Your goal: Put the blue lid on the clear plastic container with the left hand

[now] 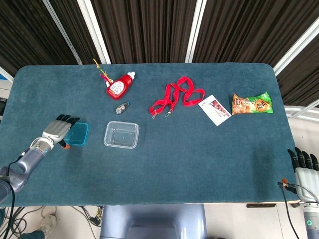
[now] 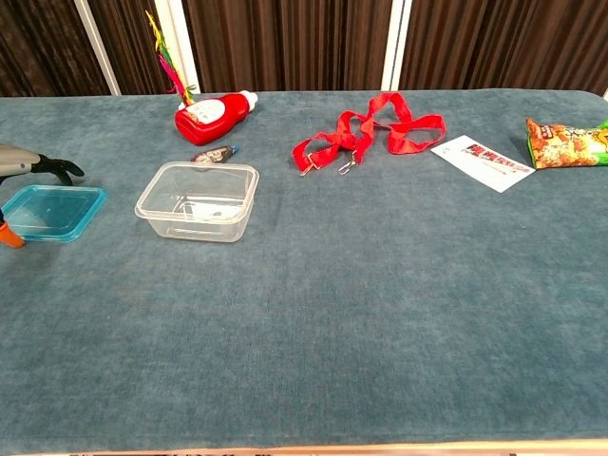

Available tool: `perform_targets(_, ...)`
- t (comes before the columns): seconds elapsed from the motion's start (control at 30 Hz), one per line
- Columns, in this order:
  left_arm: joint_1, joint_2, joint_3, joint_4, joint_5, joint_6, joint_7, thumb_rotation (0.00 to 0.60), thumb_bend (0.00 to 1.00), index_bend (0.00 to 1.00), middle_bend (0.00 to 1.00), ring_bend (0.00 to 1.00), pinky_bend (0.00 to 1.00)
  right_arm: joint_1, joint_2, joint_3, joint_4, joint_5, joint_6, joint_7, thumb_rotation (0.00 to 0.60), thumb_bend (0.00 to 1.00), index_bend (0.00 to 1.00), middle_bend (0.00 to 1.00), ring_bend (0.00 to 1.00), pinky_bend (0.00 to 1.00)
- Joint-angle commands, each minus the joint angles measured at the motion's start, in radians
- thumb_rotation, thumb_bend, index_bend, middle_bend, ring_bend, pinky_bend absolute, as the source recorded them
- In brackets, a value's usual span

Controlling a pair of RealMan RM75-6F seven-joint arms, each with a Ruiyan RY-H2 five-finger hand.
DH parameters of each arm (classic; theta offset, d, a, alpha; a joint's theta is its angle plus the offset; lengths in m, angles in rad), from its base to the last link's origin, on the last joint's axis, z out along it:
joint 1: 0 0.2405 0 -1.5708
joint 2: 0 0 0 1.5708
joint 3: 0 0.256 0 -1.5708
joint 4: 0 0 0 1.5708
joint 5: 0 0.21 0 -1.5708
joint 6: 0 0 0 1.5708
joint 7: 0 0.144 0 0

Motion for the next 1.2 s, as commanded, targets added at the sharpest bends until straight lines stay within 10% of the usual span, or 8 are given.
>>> perform_targets(0.03, -0.002, -0.001, -0.001, 0.000, -0.001, 0.000, 0.002, 0.600, 0.05, 0.00, 0.14, 0.00, 0.00, 0.000, 0.000, 0.000, -0.001, 0.000, 0.000, 0.000, 0.600, 0.31, 0.07, 0.05, 0.04, 0.00)
perform_targets(1.2, 0.000, 0.010, -0.014, -0.008, -0.027, 0.005, 0.010, 0.600, 0.22, 0.00, 0.24, 0.00, 0.00, 0.000, 0.006, 0.001, -0.011, 0.010, -0.008, 0.012, 0.600, 0.31, 0.07, 0.05, 0.04, 0.00)
